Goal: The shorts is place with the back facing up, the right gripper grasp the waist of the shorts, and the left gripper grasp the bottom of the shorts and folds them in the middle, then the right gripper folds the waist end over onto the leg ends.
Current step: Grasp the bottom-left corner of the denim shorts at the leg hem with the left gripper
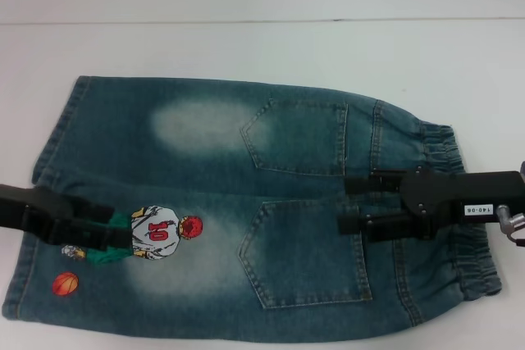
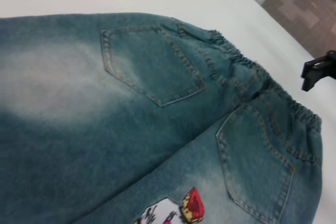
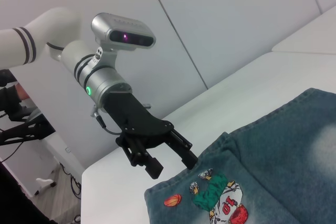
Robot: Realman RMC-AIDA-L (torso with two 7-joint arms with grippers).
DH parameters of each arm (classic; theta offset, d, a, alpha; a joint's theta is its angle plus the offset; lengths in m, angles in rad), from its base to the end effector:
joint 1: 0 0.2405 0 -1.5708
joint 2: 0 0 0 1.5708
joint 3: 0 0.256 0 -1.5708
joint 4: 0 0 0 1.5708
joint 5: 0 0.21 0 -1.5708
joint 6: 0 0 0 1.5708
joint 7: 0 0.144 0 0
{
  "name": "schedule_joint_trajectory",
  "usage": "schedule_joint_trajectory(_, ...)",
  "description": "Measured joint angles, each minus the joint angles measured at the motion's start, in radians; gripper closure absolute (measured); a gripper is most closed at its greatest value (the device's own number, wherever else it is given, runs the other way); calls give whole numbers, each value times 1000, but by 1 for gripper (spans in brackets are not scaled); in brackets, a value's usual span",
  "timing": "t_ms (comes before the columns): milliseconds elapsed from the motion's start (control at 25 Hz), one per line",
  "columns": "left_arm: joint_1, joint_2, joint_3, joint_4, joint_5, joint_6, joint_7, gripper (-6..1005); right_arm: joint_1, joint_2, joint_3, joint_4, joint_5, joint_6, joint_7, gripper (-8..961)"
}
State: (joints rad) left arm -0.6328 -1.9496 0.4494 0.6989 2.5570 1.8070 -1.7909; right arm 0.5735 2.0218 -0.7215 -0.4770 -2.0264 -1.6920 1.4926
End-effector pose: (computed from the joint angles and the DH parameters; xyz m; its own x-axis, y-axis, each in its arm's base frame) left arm -0.2983 0.3180 0.0571 0.6689 0.7281 0.1501 0.7355 -0.6774 0.0083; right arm 0.2587 0.3074 -0.0126 0.7073 -0.5280 -0.4702 -0.5269 -0.8370 0.1473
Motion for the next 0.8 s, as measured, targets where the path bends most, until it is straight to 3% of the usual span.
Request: schedule_joint_trajectory(800,13,10,-3,57,35,-103,-81,167,7,-2,1,0,0,1,0,39)
